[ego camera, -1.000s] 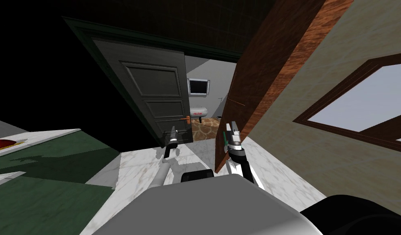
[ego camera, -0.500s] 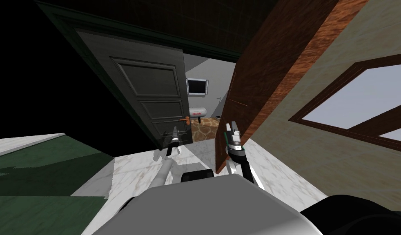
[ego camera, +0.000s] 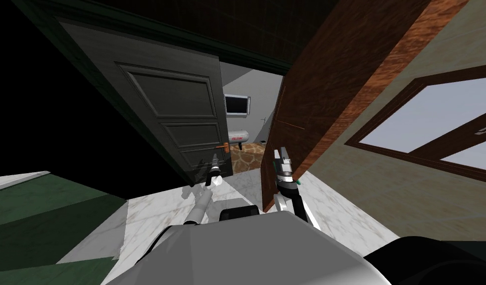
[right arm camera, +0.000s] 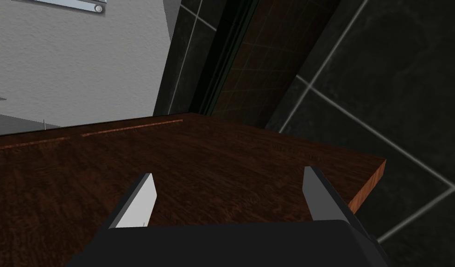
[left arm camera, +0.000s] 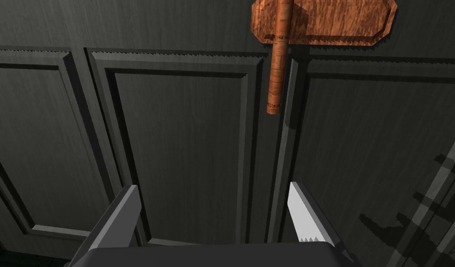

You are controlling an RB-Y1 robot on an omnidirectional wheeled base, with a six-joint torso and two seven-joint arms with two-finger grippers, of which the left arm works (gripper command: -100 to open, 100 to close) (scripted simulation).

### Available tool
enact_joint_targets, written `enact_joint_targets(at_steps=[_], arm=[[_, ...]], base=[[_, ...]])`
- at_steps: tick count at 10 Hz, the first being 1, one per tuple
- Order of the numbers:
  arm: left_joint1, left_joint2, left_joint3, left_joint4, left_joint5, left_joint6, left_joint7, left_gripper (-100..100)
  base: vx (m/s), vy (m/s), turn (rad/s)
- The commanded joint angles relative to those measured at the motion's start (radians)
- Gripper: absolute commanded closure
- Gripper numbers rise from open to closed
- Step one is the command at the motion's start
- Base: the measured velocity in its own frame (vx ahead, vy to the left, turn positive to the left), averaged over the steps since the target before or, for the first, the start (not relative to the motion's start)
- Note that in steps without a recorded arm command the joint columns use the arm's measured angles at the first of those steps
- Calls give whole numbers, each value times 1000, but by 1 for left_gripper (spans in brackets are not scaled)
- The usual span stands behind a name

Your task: Pull the door open

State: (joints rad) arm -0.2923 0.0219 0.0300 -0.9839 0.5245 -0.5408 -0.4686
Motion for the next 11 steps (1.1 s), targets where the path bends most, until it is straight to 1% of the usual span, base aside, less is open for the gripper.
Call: enact_joint_targets(at_steps=[1,5,9,10,11], arm=[[-30,-8,1,50,22,-2,-24,-100],[-92,-27,4,150,69,-4,-72,-100],[-141,-45,5,228,106,-6,-109,-100],[-159,-53,6,257,120,-6,-122,-100],[-168,-57,6,271,126,-6,-129,-100]], base=[[83,57,-72],[86,50,-47],[83,47,-26],[124,42,-3],[139,45,1]])
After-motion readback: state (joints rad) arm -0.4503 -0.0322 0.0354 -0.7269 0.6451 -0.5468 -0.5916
